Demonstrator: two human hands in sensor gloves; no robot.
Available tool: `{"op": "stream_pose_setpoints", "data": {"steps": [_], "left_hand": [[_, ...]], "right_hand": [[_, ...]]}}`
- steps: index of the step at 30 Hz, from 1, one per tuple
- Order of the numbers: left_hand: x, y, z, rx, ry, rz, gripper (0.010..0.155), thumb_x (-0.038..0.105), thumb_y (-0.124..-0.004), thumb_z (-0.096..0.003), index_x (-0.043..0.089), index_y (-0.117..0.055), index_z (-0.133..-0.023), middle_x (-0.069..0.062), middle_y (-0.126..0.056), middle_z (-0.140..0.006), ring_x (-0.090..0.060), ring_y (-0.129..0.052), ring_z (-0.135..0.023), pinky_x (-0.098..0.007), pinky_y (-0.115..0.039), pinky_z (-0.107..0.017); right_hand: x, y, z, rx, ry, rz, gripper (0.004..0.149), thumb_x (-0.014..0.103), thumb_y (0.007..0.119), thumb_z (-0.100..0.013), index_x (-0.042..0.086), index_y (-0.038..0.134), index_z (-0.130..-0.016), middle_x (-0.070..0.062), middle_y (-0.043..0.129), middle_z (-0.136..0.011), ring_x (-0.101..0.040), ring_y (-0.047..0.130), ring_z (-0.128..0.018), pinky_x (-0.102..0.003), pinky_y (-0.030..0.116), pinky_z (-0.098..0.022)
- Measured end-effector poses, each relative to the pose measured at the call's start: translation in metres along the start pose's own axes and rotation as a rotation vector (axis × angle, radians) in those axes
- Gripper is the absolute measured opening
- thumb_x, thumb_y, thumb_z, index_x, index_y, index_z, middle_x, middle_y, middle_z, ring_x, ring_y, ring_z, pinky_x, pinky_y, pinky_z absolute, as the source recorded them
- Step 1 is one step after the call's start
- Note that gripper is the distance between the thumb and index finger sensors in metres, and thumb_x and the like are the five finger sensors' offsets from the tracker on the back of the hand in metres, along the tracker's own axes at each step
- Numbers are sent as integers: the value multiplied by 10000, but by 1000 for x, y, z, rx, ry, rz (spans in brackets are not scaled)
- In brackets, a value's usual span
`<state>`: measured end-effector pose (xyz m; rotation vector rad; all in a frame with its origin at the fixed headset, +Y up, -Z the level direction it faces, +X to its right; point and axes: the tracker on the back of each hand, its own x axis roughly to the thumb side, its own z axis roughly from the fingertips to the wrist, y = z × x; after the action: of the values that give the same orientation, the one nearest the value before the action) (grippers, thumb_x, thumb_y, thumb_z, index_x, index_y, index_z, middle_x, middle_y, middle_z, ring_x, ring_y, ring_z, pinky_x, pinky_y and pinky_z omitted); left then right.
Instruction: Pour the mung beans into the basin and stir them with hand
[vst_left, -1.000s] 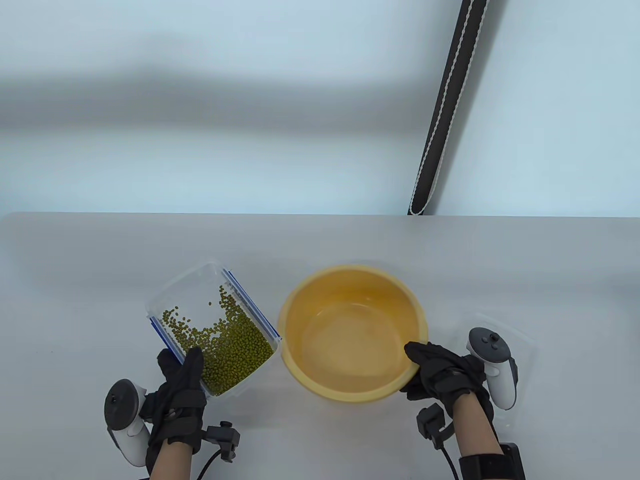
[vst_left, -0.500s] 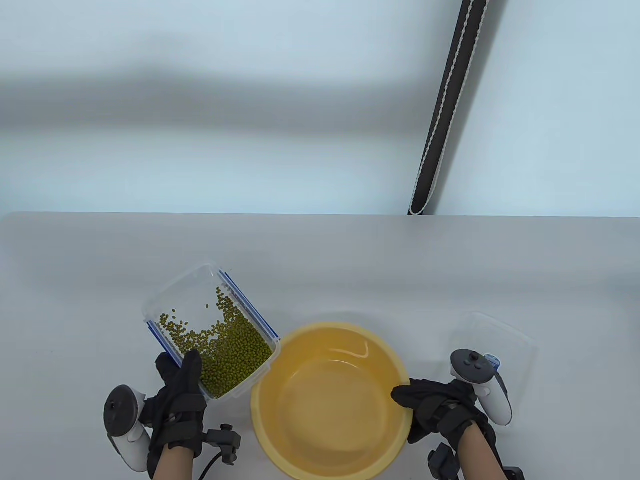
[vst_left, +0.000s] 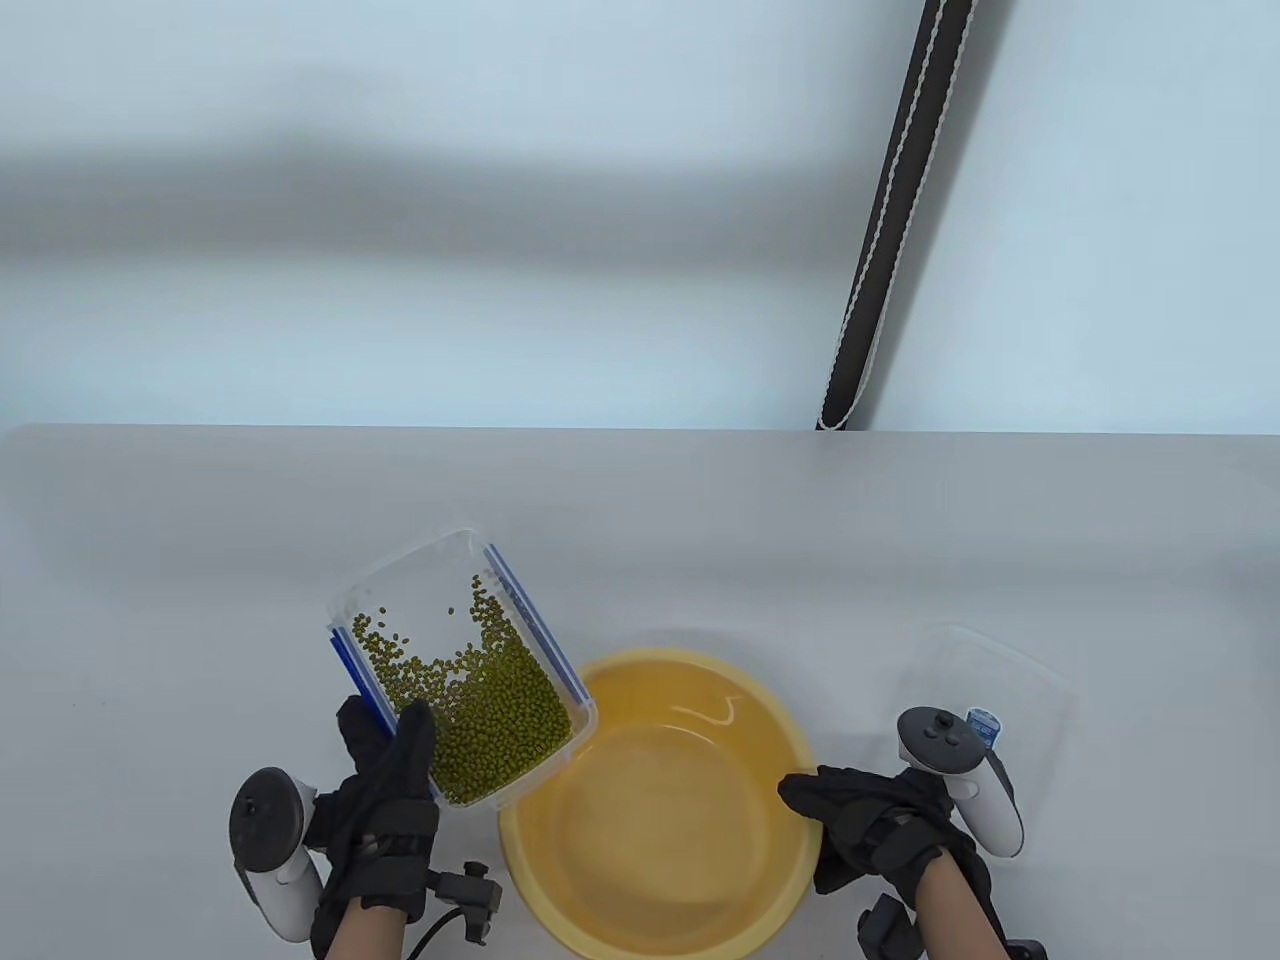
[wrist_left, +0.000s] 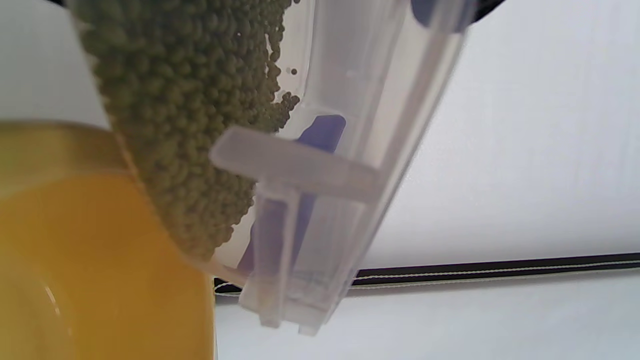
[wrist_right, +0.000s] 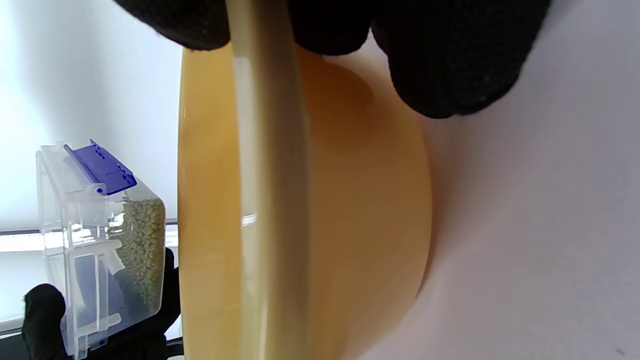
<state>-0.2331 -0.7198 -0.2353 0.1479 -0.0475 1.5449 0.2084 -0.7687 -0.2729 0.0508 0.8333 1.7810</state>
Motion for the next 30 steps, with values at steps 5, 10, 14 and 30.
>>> {"op": "stream_pose_setpoints", "data": {"steps": [5,10,14,30], "left_hand": [[15,-18,2,-30,-136,-167,1001,599,-616,-560,-66,21,-952,-456,-506,-896,-533,-817,-712,-709,-619,-505],[38,-42,8,-78,-376,-491,1005,598,-661,-536,-42,-24,-976,-439,-537,-901,-525,-831,-704,-708,-620,-512],[56,-63,18,-152,-579,-726,1004,596,-690,-513,-2,-43,-995,-416,-538,-926,-526,-817,-726,-714,-593,-544],[69,-102,44,-331,-1064,-1296,1028,627,-708,-447,60,-49,-996,-314,-558,-970,-445,-836,-784,-699,-589,-597]], "right_hand": [[-1,0,-1,-16,4,14,512,402,676,-570,-84,685,-733,-461,613,-813,-527,852,-600,-464,820,-358],[-2,0,-1,-27,6,25,510,400,672,-571,-84,685,-731,-461,615,-811,-528,852,-596,-463,820,-356],[-2,1,-1,-27,7,27,511,400,671,-571,-84,684,-732,-461,613,-811,-527,852,-597,-463,820,-356],[-2,2,-1,-29,6,26,512,399,670,-571,-85,675,-737,-460,605,-816,-527,846,-604,-464,818,-360]]}}
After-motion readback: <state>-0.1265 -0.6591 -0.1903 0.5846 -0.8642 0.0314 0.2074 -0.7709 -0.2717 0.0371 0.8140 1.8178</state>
